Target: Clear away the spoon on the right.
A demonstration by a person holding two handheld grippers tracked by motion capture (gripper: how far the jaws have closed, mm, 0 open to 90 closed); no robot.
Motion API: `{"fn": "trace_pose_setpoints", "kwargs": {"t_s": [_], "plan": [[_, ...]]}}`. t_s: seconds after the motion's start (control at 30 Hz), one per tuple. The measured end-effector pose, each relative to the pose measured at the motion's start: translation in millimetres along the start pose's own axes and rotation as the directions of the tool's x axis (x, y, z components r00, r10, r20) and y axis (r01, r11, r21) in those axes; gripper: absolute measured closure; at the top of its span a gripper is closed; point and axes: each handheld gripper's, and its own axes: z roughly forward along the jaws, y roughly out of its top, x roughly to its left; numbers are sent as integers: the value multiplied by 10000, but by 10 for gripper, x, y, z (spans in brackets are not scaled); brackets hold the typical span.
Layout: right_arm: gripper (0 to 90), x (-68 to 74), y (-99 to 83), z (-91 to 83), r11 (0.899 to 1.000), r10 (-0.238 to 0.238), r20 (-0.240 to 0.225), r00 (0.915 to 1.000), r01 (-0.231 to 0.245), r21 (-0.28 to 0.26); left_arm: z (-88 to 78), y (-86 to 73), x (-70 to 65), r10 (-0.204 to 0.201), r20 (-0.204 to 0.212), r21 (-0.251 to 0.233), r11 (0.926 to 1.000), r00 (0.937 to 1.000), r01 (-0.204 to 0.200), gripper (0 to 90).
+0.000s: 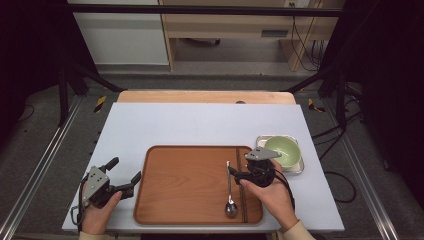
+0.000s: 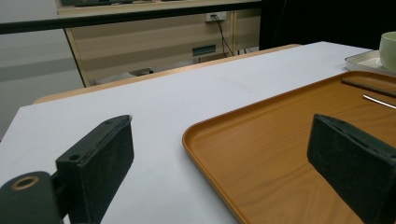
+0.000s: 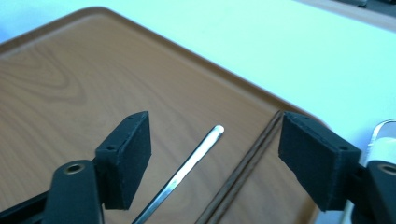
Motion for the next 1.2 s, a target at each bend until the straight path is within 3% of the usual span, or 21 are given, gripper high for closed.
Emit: {"fn": "trace_pose_setpoints", "kwargs": {"t_s": [0.3, 0.43, 0.53, 0.67, 0.8, 0.93, 0.97, 1.03, 1.1, 1.13, 1.2], "plan": [[144, -191, 67, -175, 9975, 416, 552, 9976, -383, -595, 3, -8, 3, -23, -50, -15, 10000, 10000, 23, 65], [152, -318, 93, -298, 9948, 474, 1022, 9936, -378, -946, 0, -9, 0, 5, -103, -10, 10000, 9999, -6, 65], [160, -427, 102, -424, 9912, 545, 1608, 9855, -340, -1276, -7, -6, 0, 83, -156, -29, 10000, 9998, -84, 65], [175, -642, 91, -587, 9891, 797, 2557, 9635, -445, -1404, -10, -2, -5, 136, -224, -49, 9999, 9997, -137, 63], [217, -877, 23, -735, 9836, 1444, 3249, 9347, -998, -1501, -11, 3, -17, 201, -237, -77, 9998, 9995, -203, 63], [280, -1101, -24, -841, 9827, 1818, 3753, 9089, -1547, -1014, -14, 2, -17, 215, -301, -94, 9997, 9993, -218, 62], [303, -1151, -12, -864, 9812, 1915, 3829, 9037, -1673, -960, -16, 1, -16, 228, -330, -90, 9997, 9992, -232, 62], [301, -1266, 44, -898, 9798, 2002, 3833, 9017, -1843, -782, -13, -3, -21, 196, -329, -103, 9997, 9993, -200, 62], [297, -1362, 109, -915, 9774, 2105, 4049, 8898, -1997, -693, -9, -3, -30, 217, -350, -94, 9997, 9992, -221, 61], [293, -1403, 132, -913, 9756, 2186, 4015, 8894, -2082, -699, -10, -3, -32, 234, -345, -71, 9997, 9991, -237, 61], [290, -1455, 139, -911, 9668, 2553, 3981, 8811, -2281, -1152, -5, 2, -43, 241, -327, -143, 9996, 9992, -246, 60]]}}
